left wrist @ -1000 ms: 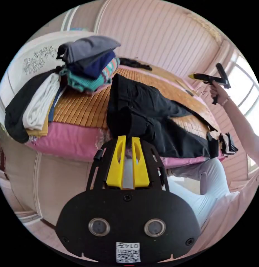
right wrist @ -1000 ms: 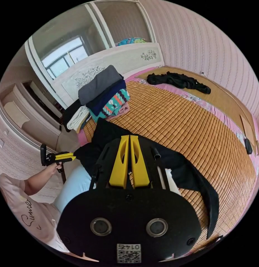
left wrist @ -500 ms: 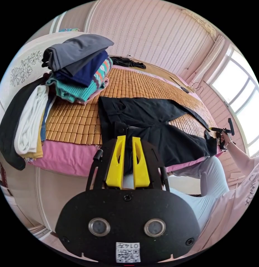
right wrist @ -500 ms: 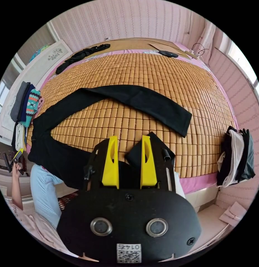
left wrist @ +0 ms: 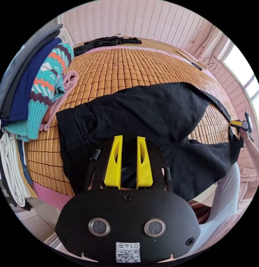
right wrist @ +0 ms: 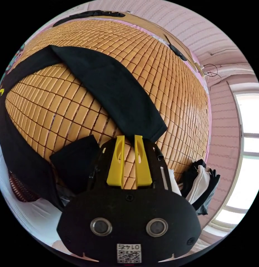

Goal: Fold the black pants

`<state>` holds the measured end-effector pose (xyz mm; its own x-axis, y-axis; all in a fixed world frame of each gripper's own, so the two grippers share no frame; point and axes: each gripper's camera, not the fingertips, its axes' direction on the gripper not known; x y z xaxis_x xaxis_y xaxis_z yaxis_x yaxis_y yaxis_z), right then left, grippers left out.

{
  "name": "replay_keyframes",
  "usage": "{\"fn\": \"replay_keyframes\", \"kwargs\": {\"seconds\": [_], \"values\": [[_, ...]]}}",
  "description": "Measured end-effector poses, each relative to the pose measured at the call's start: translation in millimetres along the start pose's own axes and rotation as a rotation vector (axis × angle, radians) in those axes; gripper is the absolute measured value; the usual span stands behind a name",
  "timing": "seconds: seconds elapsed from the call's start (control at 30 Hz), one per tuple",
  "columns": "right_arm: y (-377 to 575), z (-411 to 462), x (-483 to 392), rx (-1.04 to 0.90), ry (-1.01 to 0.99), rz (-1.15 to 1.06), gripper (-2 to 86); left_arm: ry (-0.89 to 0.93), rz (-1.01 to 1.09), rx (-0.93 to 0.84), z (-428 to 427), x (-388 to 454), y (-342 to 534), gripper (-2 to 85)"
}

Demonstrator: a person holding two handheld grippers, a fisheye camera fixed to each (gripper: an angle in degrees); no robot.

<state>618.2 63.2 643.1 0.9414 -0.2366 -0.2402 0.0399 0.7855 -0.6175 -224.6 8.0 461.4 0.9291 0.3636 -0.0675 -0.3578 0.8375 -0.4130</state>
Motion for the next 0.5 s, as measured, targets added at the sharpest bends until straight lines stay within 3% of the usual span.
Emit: {"fn": "replay_keyframes", "kwargs": {"seconds": [0.1, 0.2, 0.5], "values": [[2, -3, 7, 0.016, -0.062, -0.018, 0.8, -0.005, 0.015, 0.020, 7, 6, 0, 8.1], [16, -29, 20, 0.075, 0.046, -0.031, -0.3, 0.014, 0.000, 0.038, 13, 6, 1, 8.0], [8, -124, 141, 0.158, -0.031, 0.048, 1.5, 0.040, 0.044, 0.030, 28, 23, -3, 6.7]]}}
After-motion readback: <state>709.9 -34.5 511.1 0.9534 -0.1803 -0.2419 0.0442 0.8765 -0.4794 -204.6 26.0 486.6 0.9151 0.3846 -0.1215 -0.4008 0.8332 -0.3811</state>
